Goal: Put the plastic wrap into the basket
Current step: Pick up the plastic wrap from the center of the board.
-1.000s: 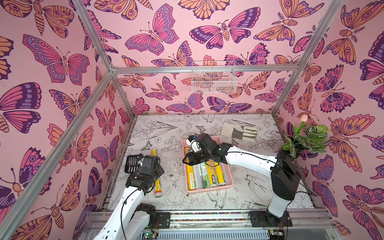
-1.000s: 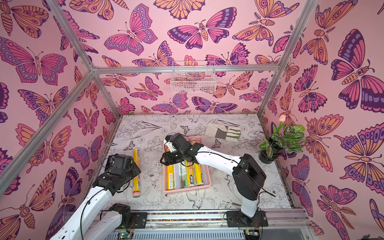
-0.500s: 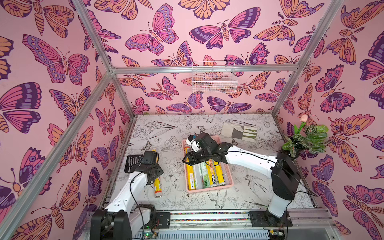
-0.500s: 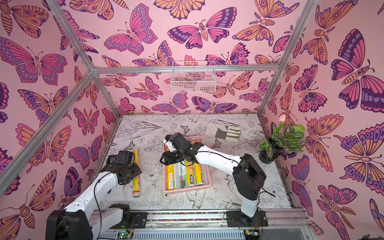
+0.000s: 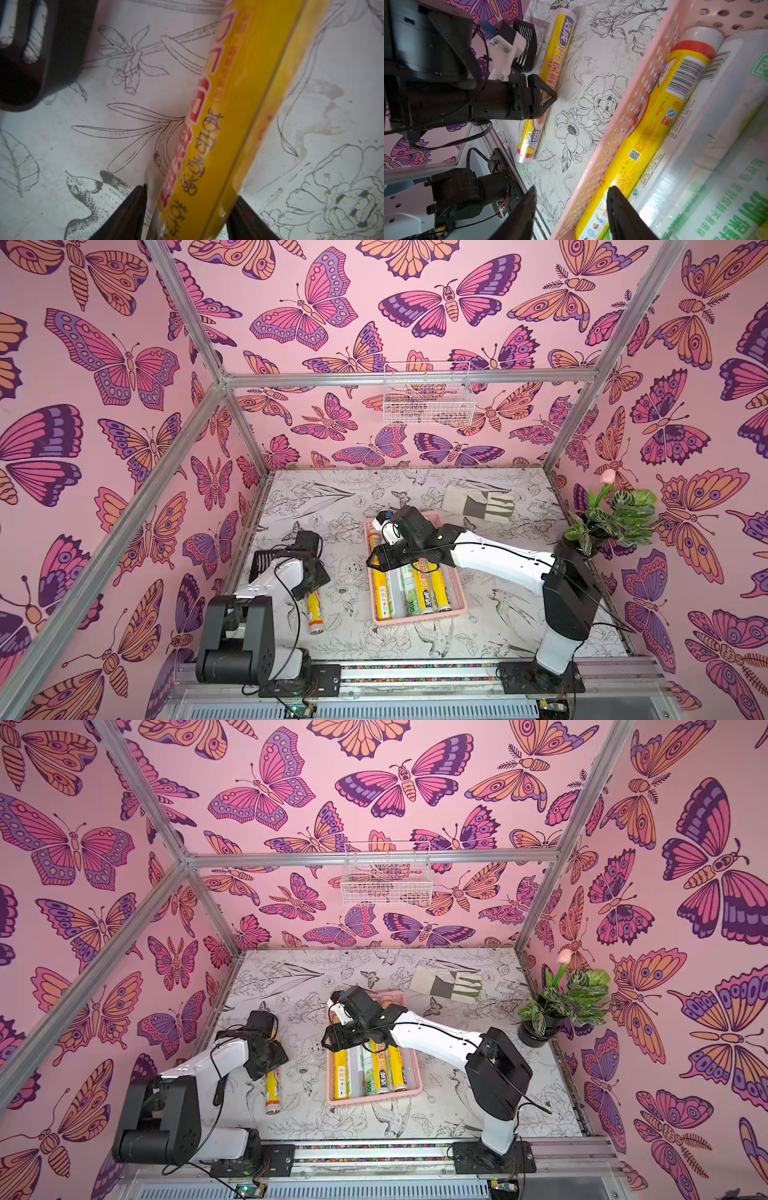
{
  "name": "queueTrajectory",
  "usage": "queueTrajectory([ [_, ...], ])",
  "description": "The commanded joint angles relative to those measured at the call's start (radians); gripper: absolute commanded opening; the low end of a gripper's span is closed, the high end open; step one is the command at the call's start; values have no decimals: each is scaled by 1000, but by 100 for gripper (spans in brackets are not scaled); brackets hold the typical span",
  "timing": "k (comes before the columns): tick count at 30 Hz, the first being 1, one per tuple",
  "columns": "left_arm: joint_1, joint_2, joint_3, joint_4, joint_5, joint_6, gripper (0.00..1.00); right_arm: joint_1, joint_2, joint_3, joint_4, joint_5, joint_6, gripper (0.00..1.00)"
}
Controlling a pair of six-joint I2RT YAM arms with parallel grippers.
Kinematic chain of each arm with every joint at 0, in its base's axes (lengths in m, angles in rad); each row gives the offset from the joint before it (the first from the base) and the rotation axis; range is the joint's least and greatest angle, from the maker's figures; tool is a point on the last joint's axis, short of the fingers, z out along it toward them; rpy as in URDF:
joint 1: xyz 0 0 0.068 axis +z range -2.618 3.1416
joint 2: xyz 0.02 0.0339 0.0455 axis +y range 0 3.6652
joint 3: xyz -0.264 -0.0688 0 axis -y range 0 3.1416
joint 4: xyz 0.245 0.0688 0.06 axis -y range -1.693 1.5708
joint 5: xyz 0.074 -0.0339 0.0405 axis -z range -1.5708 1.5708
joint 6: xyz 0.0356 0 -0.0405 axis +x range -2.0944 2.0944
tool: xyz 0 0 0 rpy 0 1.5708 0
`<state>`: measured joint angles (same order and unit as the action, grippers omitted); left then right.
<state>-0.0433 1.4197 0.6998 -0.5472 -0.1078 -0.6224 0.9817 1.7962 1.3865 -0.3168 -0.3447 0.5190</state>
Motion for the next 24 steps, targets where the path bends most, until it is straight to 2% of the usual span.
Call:
queueTrajectory([
  [1,8,17,27,0,36,45,62,-2,10,34,-30,8,-19,58],
  [7,7,36,32,0,83,61,56,-2,9,34,-42,12,-25,58],
  [16,7,21,30,-1,120,87,42,-3,5,32,-50,22,-29,58],
  [19,4,-15,31,-8,147,90,36,-4,-1,28,-51,36,-28,58],
  [24,-1,-136,41,-18,211,84,28,-6,-62,-25,-14,127,-12,58],
])
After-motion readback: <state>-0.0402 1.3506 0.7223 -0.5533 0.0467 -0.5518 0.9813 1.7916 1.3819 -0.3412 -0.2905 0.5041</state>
